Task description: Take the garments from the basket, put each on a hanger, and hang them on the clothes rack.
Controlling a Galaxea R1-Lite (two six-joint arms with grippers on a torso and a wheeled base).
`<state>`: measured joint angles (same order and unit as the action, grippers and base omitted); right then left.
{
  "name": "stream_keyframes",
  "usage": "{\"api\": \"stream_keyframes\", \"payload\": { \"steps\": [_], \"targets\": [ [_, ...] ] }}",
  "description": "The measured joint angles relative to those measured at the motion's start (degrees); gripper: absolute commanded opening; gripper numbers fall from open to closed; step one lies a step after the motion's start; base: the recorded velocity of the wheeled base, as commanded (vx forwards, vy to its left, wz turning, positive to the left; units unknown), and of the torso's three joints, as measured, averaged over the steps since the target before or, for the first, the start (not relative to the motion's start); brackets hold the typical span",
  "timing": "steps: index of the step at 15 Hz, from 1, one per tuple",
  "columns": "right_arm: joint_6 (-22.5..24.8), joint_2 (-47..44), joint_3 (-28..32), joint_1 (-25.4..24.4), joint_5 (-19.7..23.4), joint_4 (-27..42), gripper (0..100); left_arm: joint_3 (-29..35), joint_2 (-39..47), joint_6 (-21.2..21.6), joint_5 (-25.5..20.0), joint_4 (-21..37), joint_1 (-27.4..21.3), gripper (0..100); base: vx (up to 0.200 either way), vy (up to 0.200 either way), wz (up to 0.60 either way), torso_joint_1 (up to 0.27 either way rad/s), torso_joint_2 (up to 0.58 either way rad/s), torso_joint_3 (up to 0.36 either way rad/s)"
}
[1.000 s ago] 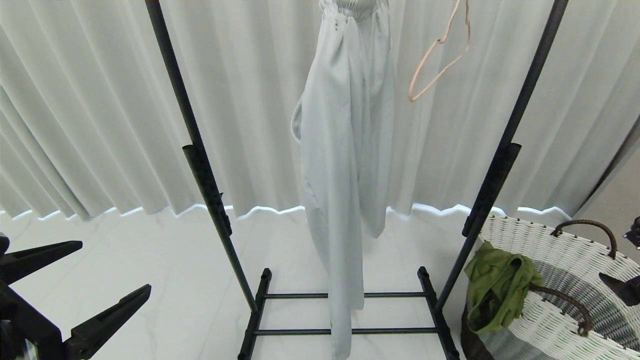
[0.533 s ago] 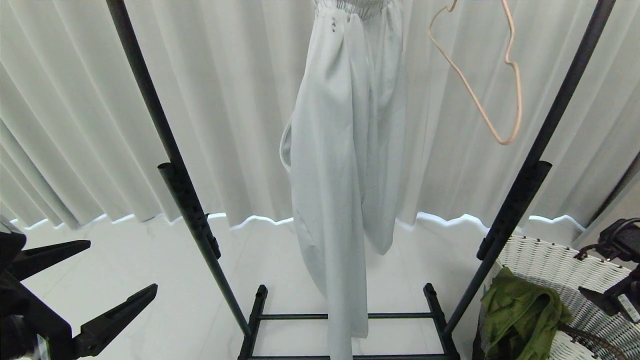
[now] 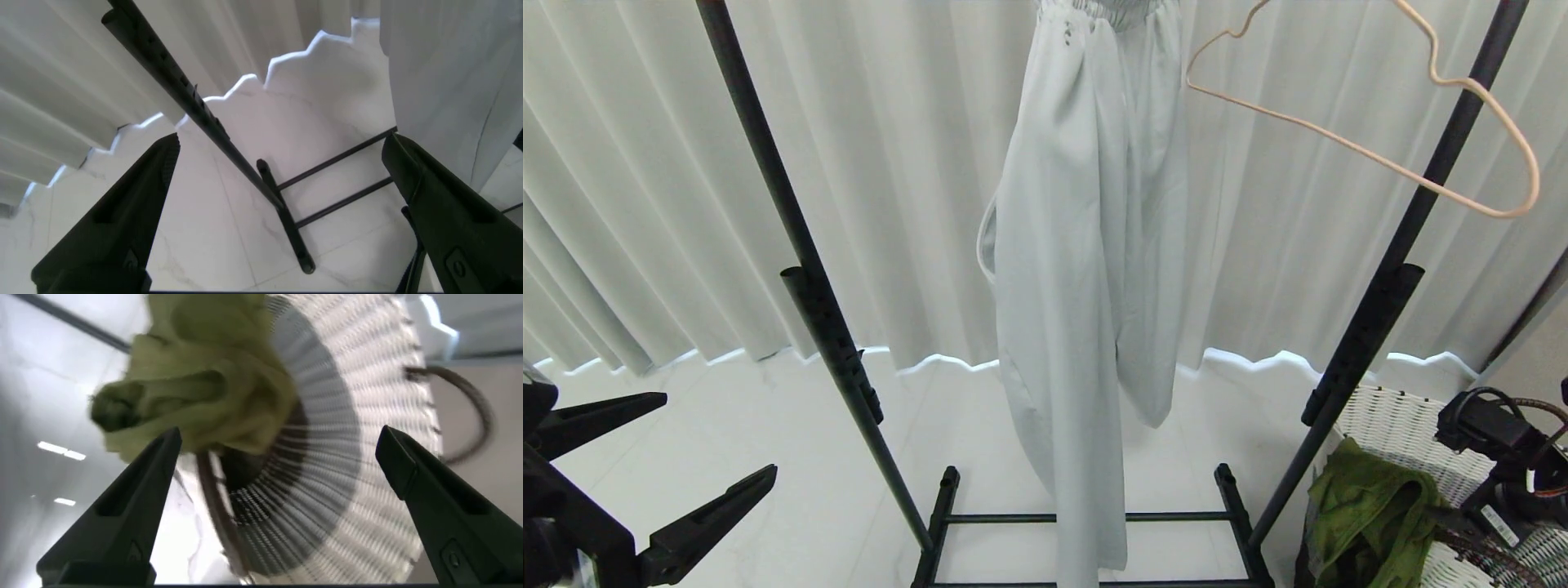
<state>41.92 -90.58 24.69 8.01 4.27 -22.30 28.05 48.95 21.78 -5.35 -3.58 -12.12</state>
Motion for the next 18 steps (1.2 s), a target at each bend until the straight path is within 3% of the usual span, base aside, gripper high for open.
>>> {"api": "stream_keyframes", "payload": {
  "steps": [6, 10, 11, 18],
  "targets": [
    [0.1, -10.3, 0.1, 0.7, -1.8, -14.5, 100, -0.3, 0.3, 0.0, 0.0, 0.0, 0.0, 100, 0.0, 0.0, 0.0, 0.0, 0.0, 0.0],
    [0.0, -14.5, 0.2, 0.9, -2.7, -16.4, 100, -0.4, 1.0, 0.0, 0.0, 0.0, -0.4, 100, 0.0, 0.0, 0.0, 0.0, 0.0, 0.0],
    [0.0, -15.1, 0.2, 0.9, -2.7, -17.0, 0, -0.4, 1.1, 0.0, 0.0, 0.0, -0.5, 100, 0.0, 0.0, 0.0, 0.0, 0.0, 0.0],
    [-1.0, -15.1, 0.1, 0.5, -2.5, -21.0, 0, -0.6, 1.5, 0.0, 0.0, 0.0, -0.8, 100, 0.0, 0.0, 0.0, 0.0, 0.0, 0.0]
  ]
}}
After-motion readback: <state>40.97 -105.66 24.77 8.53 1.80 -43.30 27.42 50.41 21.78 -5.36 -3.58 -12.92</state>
